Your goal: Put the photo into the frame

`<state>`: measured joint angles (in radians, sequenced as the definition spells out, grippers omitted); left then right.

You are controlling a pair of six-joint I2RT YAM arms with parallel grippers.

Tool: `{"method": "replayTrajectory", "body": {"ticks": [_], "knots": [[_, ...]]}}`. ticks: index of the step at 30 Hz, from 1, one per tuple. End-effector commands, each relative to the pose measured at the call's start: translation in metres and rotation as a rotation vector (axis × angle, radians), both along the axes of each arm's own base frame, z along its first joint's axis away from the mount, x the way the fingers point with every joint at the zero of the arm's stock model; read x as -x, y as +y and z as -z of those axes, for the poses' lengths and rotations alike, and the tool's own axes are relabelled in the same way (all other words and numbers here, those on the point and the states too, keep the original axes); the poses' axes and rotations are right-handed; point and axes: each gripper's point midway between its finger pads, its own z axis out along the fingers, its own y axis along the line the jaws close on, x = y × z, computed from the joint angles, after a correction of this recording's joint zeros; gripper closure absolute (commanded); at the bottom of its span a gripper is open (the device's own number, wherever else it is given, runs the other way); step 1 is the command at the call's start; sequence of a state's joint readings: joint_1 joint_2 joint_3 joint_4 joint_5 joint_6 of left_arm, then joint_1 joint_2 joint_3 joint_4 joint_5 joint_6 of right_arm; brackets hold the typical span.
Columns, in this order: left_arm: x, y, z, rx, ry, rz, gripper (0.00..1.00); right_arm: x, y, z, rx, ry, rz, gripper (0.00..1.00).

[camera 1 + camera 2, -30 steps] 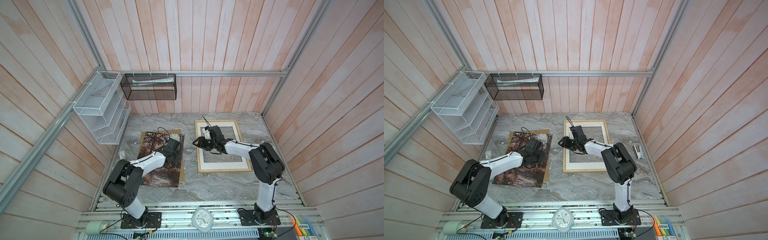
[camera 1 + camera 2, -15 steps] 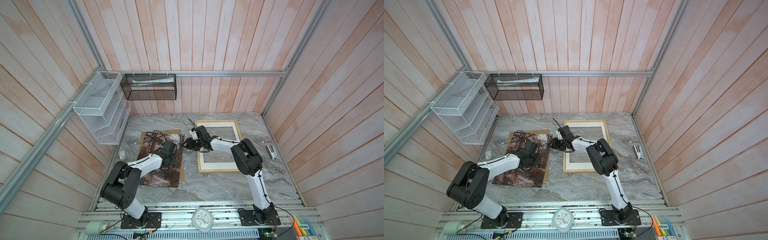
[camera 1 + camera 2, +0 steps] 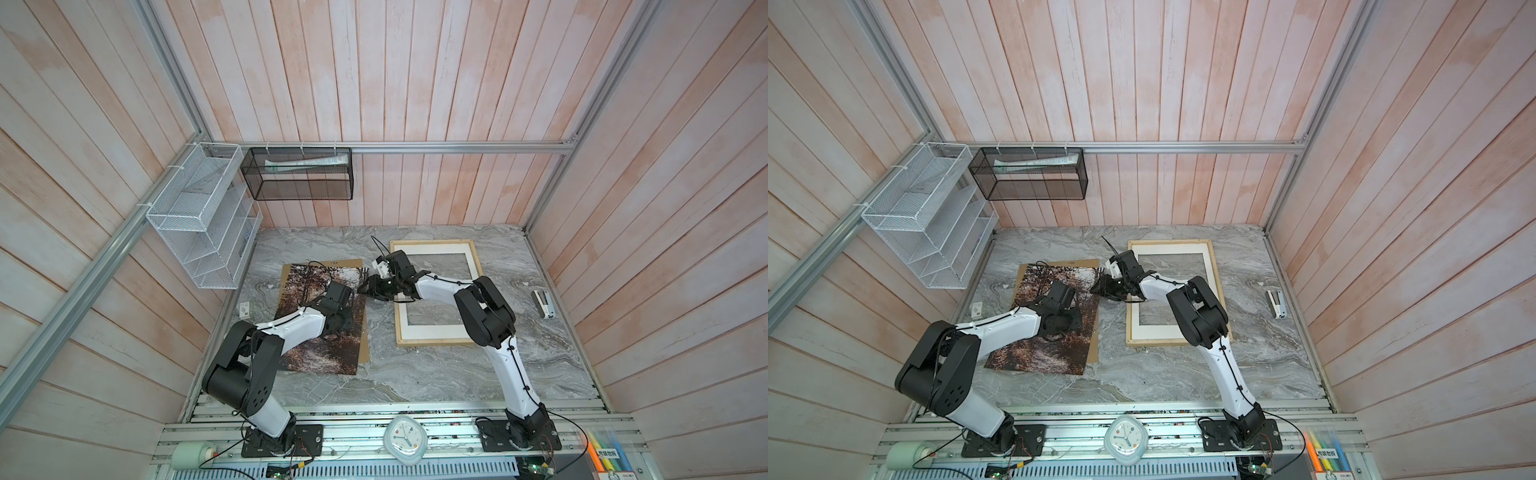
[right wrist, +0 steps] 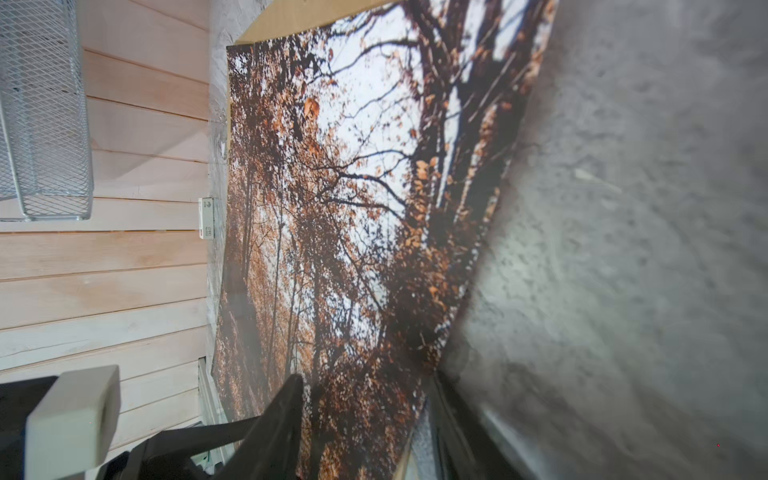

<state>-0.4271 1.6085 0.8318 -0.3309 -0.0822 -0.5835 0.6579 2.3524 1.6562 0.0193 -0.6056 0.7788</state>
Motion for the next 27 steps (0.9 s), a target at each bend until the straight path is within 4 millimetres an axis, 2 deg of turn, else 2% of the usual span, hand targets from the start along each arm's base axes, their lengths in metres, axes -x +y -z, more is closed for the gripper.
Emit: {"method": "replayTrajectory", "body": {"ticks": [1,8,19,27], "knots": [[0.003,-0.001,0.008,0.004,0.022,0.02,0.47,0.01,0.005,0.019,-0.02,0.081,-0.02,0.49],[0.003,-0.002,0.01,0.004,0.029,0.027,0.48,0.014,0.015,0.003,-0.139,0.098,-0.06,0.5],[-0.001,-0.006,0.01,0.016,0.026,0.039,0.49,0.016,0.015,-0.024,-0.211,0.066,-0.085,0.51],[-0.004,-0.01,0.009,0.027,0.02,0.048,0.5,0.019,0.014,-0.03,-0.223,0.059,-0.098,0.57]]}}
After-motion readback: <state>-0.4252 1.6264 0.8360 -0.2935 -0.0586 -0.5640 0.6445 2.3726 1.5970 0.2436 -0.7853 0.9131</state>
